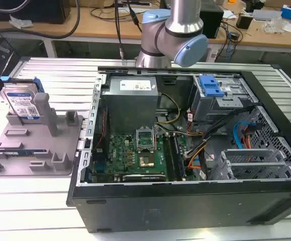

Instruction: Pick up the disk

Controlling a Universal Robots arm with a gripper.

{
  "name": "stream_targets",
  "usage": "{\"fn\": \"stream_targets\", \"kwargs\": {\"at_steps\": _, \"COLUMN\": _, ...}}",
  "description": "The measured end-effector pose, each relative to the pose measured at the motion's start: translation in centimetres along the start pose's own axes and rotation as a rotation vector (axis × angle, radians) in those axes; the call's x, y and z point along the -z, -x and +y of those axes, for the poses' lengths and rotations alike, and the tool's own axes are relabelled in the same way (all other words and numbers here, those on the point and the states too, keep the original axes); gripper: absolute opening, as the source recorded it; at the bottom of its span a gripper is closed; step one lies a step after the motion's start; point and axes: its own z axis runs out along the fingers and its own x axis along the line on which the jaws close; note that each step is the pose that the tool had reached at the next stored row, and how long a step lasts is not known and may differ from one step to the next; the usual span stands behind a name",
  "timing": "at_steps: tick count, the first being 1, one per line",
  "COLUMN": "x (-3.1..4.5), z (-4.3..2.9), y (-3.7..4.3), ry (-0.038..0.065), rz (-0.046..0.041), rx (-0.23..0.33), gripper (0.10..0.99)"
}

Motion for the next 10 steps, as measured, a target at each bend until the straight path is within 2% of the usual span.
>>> {"fn": "stream_targets", "kwargs": {"at_steps": 10, "x": 0.00, "z": 0.00, "y": 0.00, "ry": 0.000, "rz": 0.0000, "rx": 0.000, "gripper": 0.106}}
